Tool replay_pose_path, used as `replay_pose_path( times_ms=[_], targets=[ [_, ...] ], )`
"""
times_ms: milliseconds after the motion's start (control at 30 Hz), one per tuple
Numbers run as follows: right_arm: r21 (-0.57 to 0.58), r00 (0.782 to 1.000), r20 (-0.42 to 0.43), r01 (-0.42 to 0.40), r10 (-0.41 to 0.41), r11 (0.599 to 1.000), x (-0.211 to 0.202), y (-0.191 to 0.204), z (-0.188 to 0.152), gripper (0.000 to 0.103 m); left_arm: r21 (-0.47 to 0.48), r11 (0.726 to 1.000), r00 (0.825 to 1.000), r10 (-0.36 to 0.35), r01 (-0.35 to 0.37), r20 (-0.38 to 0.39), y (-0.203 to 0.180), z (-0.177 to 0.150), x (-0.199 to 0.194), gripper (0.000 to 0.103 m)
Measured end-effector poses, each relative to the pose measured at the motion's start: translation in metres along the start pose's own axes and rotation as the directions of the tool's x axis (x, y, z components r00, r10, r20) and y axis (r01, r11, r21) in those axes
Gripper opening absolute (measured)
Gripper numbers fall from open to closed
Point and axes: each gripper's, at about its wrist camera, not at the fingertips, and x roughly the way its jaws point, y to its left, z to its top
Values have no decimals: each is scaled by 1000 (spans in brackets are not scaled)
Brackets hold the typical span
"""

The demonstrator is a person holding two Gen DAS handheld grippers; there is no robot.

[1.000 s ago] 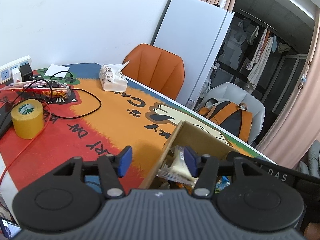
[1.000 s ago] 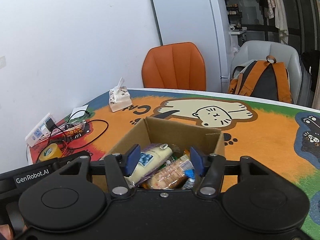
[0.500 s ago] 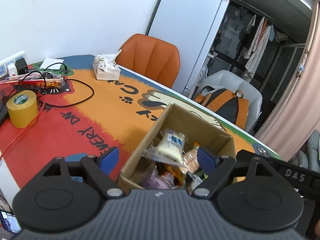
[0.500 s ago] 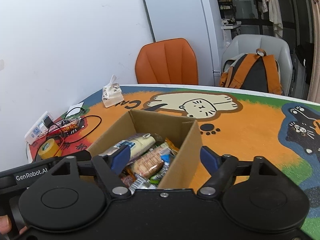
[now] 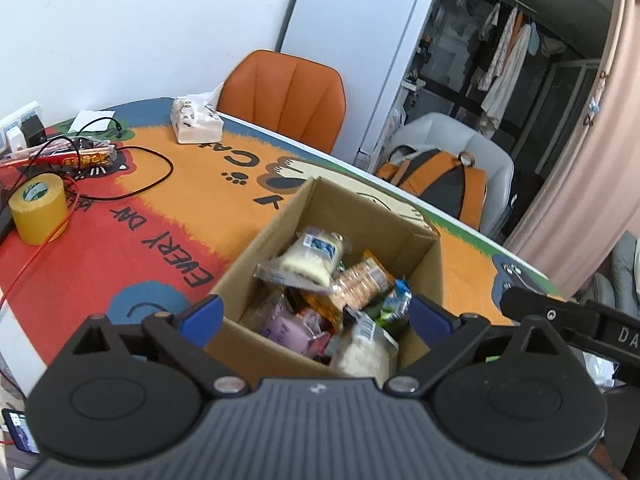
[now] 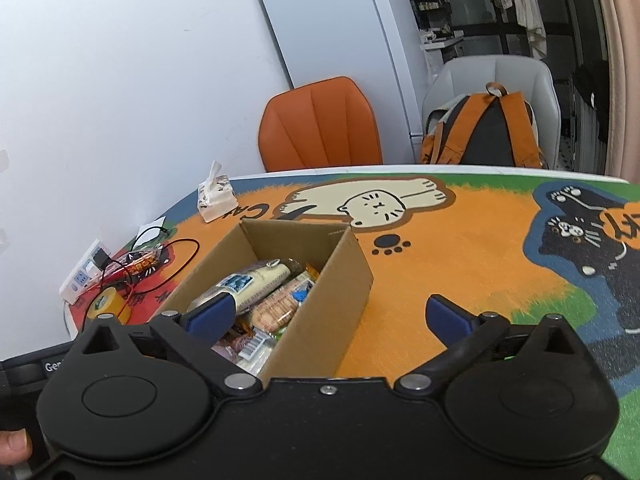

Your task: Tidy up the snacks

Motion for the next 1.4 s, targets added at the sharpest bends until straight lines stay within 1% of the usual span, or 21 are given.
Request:
replay_pose_path(
  times_ms=[100,267,700,1033,1400],
  targets=[
    [17,1000,-10,-6,7,1000,-6,-6,-3,103,16,1000,1000,3,-3,-11,-7,-2,-4,99],
    [29,1000,-11,7,-7,1000,-20,-14,-6,103,26,1000,1000,3,-2,-19,-12,-6,-10,100],
    [38,999,6,41,-41,998,-60,-23,-11,103,64,998,999,-11,13,-33,-23,-15,-36,102],
    [3,999,39,36,-36,999,-93,-17,-14,103,113,993,999,-31,33,-20,-33,-19,-68,102],
    [-25,996,81,49,-46,999,-126,-16,-12,103,138,989,999,-48,45,15,-38,-20,-98,102]
  ],
)
